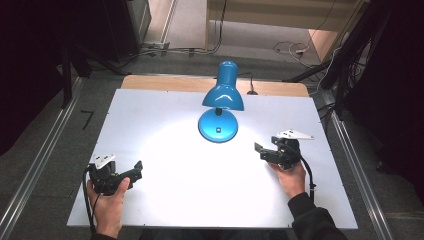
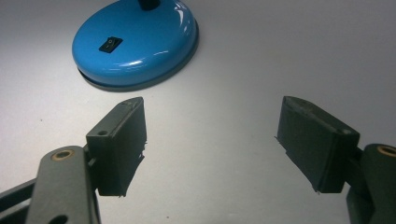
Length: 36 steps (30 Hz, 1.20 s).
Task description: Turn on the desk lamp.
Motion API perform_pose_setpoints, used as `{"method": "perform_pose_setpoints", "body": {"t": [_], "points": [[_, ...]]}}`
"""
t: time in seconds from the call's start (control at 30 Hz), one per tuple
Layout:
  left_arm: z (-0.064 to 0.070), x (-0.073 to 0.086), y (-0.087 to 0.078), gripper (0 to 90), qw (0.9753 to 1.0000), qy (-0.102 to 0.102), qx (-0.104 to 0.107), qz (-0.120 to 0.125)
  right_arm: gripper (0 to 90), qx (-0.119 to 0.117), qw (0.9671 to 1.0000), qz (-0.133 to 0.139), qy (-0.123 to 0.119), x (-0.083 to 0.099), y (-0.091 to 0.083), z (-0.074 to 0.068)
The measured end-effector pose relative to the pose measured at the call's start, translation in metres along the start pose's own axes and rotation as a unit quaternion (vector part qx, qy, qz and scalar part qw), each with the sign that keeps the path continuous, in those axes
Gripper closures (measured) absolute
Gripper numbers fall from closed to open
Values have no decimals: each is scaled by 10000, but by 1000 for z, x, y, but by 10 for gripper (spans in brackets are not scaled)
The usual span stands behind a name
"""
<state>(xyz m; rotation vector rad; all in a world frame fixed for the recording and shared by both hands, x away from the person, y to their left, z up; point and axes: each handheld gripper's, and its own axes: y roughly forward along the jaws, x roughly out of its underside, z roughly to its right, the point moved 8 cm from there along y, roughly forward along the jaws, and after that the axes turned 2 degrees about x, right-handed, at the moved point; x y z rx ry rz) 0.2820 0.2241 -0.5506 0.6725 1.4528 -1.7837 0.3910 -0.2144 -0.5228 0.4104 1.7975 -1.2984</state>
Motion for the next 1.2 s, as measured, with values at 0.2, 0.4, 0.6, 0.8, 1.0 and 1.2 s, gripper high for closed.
{"method": "perform_pose_setpoints", "body": {"t": [0.2, 0.4, 0.6, 0.8, 1.0, 1.2], "points": [[0, 0, 0, 28, 10000, 0, 1, 0, 213, 76, 10000, 33, 28, 5, -11, 12], [0, 0, 0, 28, 10000, 4, 3, 1, 204, 225, 9995, 86, 215, 17, -25, 33], [1, 0, 0, 28, 10000, 13, 0, -9, 196, 375, 9981, 142, 462, 28, -42, 56], [0, 1, 0, 28, 10000, -10, -9, 0, 184, 544, 9967, 165, 575, 40, -56, 75], [-1, 2, 2, 28, 10000, 13, -34, -49, 183, 721, 9946, 177, 730, 50, -69, 93], [-11, 5, 10, 28, 9995, 29, -251, -187, 181, 774, 9935, 176, 819, 58, -75, 101]]}}
